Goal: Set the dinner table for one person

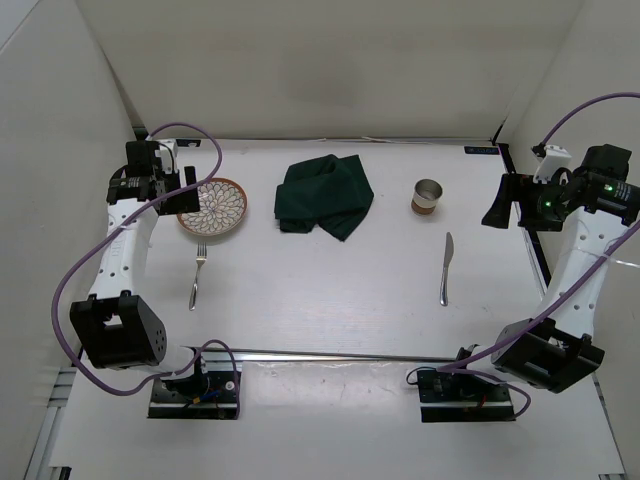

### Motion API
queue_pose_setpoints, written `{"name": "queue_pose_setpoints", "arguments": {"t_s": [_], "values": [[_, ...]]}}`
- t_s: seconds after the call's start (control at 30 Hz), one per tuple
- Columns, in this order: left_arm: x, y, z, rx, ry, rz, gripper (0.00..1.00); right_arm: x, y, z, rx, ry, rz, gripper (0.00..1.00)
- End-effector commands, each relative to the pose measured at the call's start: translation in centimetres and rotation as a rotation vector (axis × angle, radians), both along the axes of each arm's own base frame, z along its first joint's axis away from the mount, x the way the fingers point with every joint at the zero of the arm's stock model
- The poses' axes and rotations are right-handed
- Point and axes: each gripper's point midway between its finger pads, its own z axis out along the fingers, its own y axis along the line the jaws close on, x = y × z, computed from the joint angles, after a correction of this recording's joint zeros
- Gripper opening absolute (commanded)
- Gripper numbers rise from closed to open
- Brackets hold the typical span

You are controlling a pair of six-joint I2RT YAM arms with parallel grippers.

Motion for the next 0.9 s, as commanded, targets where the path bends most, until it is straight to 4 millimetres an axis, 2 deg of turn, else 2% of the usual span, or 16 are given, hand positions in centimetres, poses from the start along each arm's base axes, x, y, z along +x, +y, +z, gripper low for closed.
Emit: {"name": "queue_pose_setpoints", "arguments": {"t_s": [0.0,0.13,0.27,0.87], "values": [[0.06,-0.42,1.79,-0.012,-0.048,-0.006,1.0,0.13,-0.31,0.05,-0.025,-0.017,-0.006,1.0],[0.08,-0.61,1.79,-0.02,-0.049,-0.013,1.0,-0.13,-0.19,-0.07,-0.024,-0.016,-0.006,1.0],[0.29,-0.75,1.92,-0.025,-0.059,-0.02,1.0,-0.14,0.31,0.65,-0.02,-0.055,0.017,1.0],[0.61,-0.9,1.73,-0.033,-0.06,-0.027,1.0,0.02,0.45,0.51,0.0,-0.046,0.012,1.0]]}}
